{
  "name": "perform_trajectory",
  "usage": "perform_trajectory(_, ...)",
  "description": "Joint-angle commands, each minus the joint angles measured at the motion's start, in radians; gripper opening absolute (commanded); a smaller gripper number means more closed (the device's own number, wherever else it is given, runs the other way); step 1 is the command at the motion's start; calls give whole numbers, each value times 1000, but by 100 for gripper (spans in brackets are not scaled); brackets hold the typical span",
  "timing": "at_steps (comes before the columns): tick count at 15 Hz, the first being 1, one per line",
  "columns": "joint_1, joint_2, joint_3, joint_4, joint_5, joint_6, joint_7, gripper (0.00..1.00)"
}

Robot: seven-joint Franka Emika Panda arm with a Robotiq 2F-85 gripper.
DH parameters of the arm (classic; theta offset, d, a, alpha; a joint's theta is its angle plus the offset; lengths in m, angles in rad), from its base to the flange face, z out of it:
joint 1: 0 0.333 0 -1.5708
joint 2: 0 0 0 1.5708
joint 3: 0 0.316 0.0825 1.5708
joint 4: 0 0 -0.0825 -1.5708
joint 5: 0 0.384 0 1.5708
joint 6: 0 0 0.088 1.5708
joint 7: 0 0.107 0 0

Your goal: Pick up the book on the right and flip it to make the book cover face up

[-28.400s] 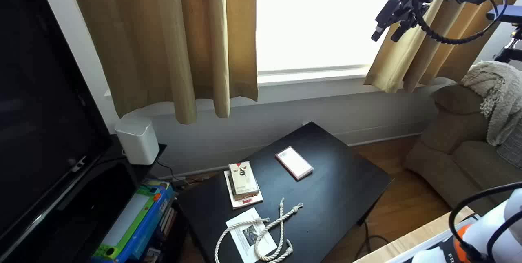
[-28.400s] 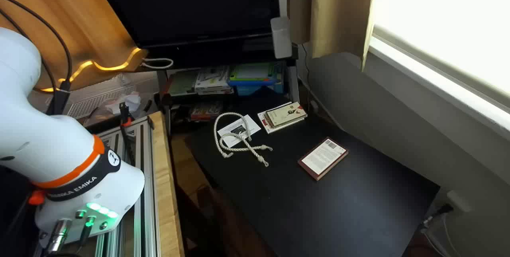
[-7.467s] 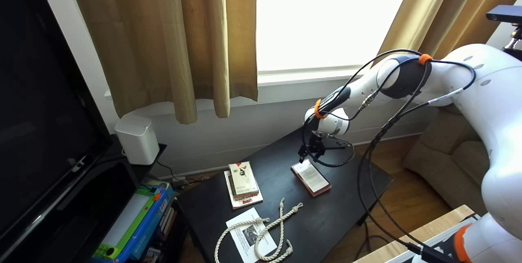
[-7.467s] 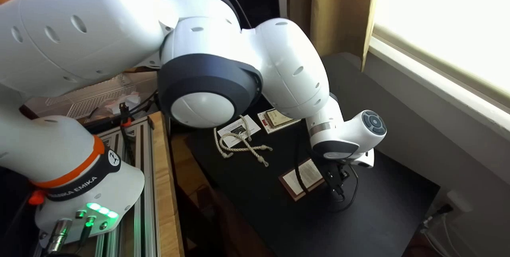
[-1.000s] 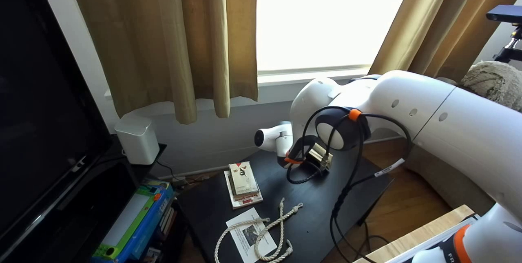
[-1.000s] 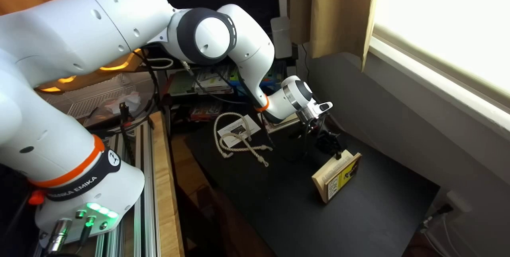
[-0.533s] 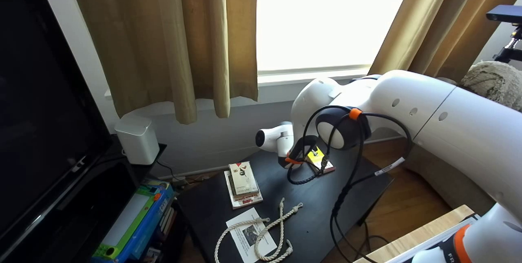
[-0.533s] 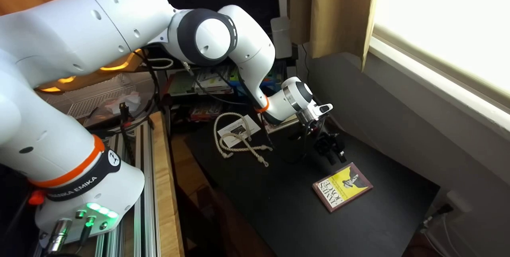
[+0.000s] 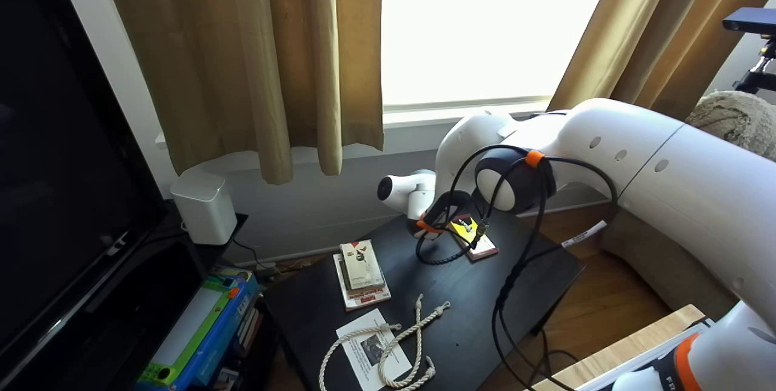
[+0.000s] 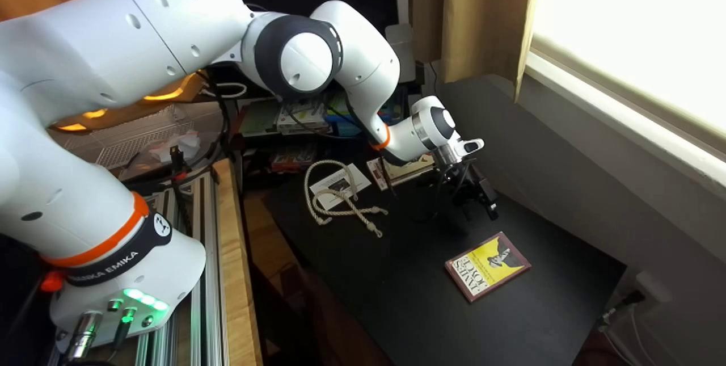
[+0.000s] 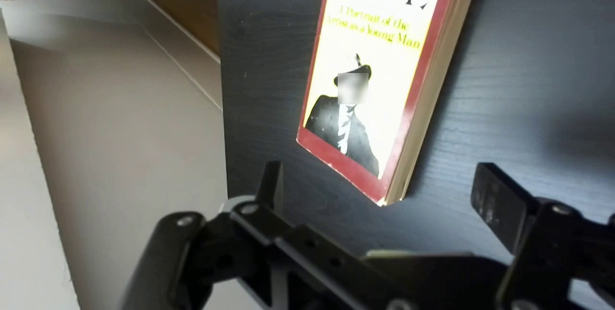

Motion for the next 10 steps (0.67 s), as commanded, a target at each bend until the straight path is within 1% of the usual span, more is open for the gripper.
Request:
perform_trajectory(1, -96, 17, 70, 77, 93, 30, -66, 100)
perform_trajectory(4, -169, -21, 121, 58, 164, 64, -86, 100)
perform_trajectory(6, -220, -60, 153, 13, 194, 118, -95, 100)
perform_trajectory(10, -337, -149, 233, -107, 228, 275, -152, 100)
